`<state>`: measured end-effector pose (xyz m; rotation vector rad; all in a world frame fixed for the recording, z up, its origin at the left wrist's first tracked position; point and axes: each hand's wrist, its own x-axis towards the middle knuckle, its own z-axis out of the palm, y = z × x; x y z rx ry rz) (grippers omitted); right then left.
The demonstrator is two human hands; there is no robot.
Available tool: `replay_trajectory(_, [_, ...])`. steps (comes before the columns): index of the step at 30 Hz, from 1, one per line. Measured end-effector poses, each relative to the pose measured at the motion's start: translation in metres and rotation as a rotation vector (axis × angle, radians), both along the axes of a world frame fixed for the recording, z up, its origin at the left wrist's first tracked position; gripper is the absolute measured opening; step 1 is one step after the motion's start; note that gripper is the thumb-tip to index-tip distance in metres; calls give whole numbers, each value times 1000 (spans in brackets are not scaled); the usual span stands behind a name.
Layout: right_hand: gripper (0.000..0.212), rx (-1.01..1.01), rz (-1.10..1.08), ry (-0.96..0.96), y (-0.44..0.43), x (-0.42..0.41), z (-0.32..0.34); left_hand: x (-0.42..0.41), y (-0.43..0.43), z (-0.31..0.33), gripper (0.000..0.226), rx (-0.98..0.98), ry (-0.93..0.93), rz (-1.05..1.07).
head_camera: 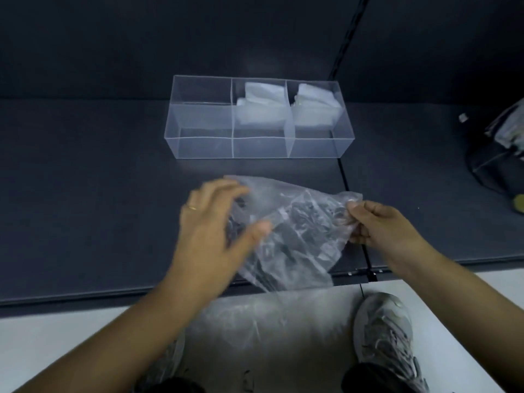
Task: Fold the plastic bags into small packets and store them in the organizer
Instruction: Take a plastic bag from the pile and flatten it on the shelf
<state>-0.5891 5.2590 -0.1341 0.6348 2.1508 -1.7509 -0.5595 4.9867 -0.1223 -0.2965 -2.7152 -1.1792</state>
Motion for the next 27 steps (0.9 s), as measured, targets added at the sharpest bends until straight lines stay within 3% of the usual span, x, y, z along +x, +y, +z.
replay_trajectory(3, [24,-54,81,-1,4,8,0,15,20,-13,68,-66,-179,-76])
replay_trajectory(6, [27,-98,148,-2,7,9,8,6,19,-21,15,156,-285,66])
replay_trajectory(7, [29,-105,160,3,9,8,11,1,16,-20,8,262,-308,122])
replay_trajectory(10, [25,-40,107,27,18,-1,21,-5,3,-17,14,449,-272,202])
replay_trajectory(12, [23,37,36,33,25,-7,23,-4,-2,-13,14,472,-245,187])
replay_trajectory(16, [25,-8,-52,16,28,-10,26,-6,-5,-4,11,583,-312,176])
replay_trajectory(18, [26,-107,-133,138,23,-10,36,-11,-11,8,6,668,-361,127])
replay_trajectory(20, [27,-191,-216,361,19,-12,58,-13,-25,22,12,617,-421,-101])
replay_trajectory(23, [10,-73,-27,761,12,-12,104,-15,-42,43,27,473,-542,-491])
replay_trajectory(25, [10,31,219,895,2,-2,124,-18,-50,47,39,465,-482,-430])
replay_trajectory(27, [12,180,442,900,-11,12,125,-21,-50,44,46,534,-363,-161])
